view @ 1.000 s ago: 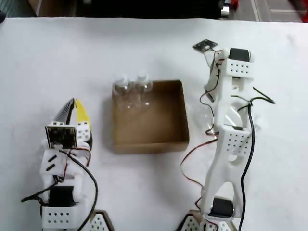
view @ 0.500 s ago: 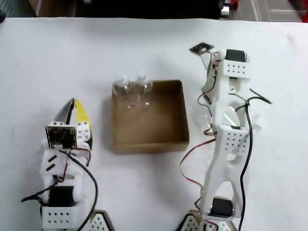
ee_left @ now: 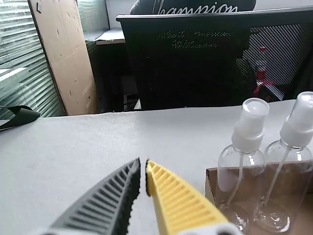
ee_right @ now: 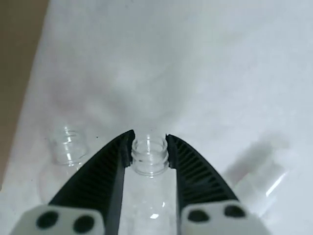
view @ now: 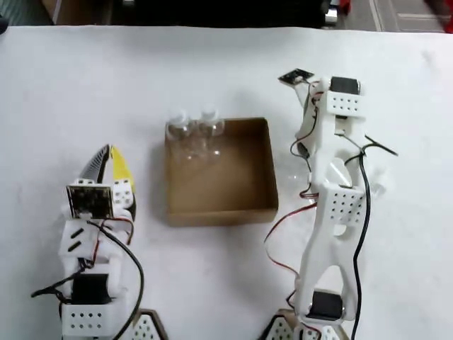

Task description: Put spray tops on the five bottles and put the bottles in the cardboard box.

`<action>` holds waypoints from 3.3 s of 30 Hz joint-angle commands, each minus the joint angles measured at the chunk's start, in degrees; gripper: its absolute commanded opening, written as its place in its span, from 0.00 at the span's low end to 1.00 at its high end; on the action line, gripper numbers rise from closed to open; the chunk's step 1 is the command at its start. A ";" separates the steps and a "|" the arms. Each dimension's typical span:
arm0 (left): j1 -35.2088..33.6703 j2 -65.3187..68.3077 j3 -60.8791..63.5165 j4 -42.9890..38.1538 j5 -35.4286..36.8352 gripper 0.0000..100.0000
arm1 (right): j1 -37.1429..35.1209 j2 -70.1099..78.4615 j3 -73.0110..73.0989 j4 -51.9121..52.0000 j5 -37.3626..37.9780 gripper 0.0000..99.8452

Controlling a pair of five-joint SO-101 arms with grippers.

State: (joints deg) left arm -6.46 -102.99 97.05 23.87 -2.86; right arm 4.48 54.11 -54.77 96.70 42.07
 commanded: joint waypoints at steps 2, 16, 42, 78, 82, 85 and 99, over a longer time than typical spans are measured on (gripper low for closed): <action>0.75 -0.22 0.00 0.09 -0.62 0.02 | 0.31 -6.29 -6.24 1.71 -1.58 0.02; 0.75 -0.22 0.00 0.09 -0.62 0.02 | 0.84 -29.32 -1.58 2.15 -8.44 0.02; 0.75 -0.22 0.00 0.79 -0.62 0.02 | -14.55 -101.76 70.33 -25.45 -8.88 0.02; 3.56 -0.22 0.00 1.58 -4.75 0.02 | -23.87 -110.46 126.86 -112.40 -29.54 0.02; 3.56 -0.22 0.00 1.58 -4.84 0.02 | -23.87 -96.75 120.53 -115.82 -29.89 0.02; 3.21 -0.22 0.00 1.58 -4.92 0.02 | -24.13 -87.08 115.43 -115.82 -30.07 0.02; 3.47 -0.22 0.00 1.49 -5.01 0.02 | -25.19 -79.78 110.59 -116.00 -30.07 0.02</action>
State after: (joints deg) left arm -3.56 -102.99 97.05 25.27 -7.16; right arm -20.40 -25.54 58.90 -17.93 12.44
